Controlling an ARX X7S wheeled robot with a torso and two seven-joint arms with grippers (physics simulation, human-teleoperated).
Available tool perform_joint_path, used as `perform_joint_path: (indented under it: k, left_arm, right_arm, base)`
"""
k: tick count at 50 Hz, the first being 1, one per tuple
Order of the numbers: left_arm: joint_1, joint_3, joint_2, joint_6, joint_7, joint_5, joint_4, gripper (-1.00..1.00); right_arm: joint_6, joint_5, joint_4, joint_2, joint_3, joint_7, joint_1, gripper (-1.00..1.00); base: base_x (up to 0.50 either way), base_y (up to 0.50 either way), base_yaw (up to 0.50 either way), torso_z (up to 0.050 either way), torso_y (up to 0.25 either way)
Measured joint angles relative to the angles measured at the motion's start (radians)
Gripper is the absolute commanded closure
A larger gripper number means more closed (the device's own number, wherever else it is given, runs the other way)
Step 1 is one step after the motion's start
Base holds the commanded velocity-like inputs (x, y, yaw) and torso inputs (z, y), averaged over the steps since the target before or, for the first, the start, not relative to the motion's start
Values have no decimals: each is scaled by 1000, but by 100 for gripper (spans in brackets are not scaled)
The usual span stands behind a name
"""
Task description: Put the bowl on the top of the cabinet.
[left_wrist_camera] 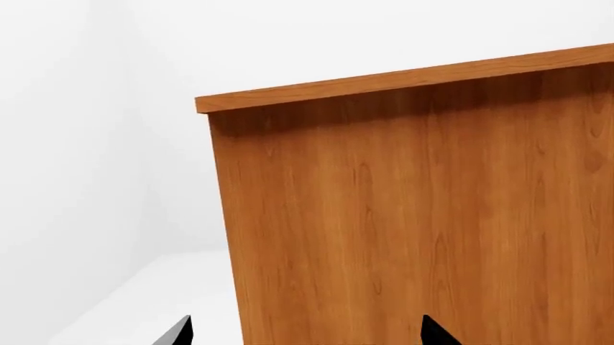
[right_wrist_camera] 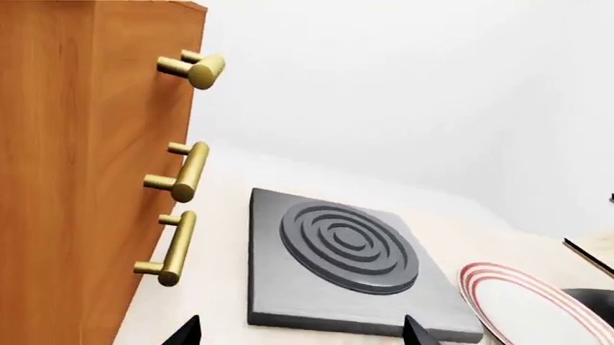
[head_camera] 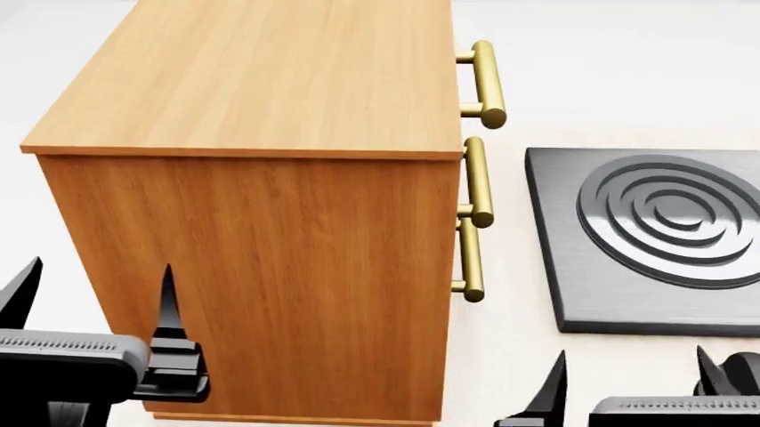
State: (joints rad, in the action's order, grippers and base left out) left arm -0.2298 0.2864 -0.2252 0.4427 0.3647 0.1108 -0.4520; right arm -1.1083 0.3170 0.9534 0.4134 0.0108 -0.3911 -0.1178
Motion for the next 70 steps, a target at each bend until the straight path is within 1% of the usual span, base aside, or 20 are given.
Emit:
perform_joint_path:
  k: [4, 11, 17, 24, 32, 43, 53, 70]
  left_arm:
    - [-1, 3, -1, -1, 1, 0, 4, -100]
    - [-5, 9, -1, -3, 5, 0, 10, -100]
    - [-8, 17, -1, 0, 8, -1, 11, -100]
    - [-13, 24, 1, 7, 12, 0, 8, -100]
    - [-18, 34, 2, 11, 17, -2, 8, -100]
    - [-21, 44, -1, 14, 24, -4, 8, -100]
    - [-24, 51, -4, 16, 29, -4, 8, -100]
    - [-29, 62, -8, 21, 36, -2, 6, -100]
  right_arm:
    - [-64, 56, 31, 39, -12, -36, 3, -100]
    - [-135, 253, 62, 128, -73, -159, 25, -100]
    - [-108, 439, 74, 233, -121, -297, 88, -100]
    - [-53, 547, 74, 315, -148, -383, 172, -100]
    - [21, 569, 48, 360, -152, -402, 266, -100]
    - [115, 526, -9, 374, -117, -374, 350, -100]
    - [164, 497, -48, 376, -86, -347, 384, -100]
    - [199, 473, -95, 376, -58, -323, 392, -100]
  base:
    - [0, 0, 0, 0, 0]
    - [0, 0, 0, 0, 0]
    - [0, 0, 0, 0, 0]
    - [0, 0, 0, 0, 0]
    - [0, 0, 0, 0, 0]
    - [0, 0, 0, 0, 0]
    - [0, 0, 0, 0, 0]
    - [0, 0, 0, 0, 0]
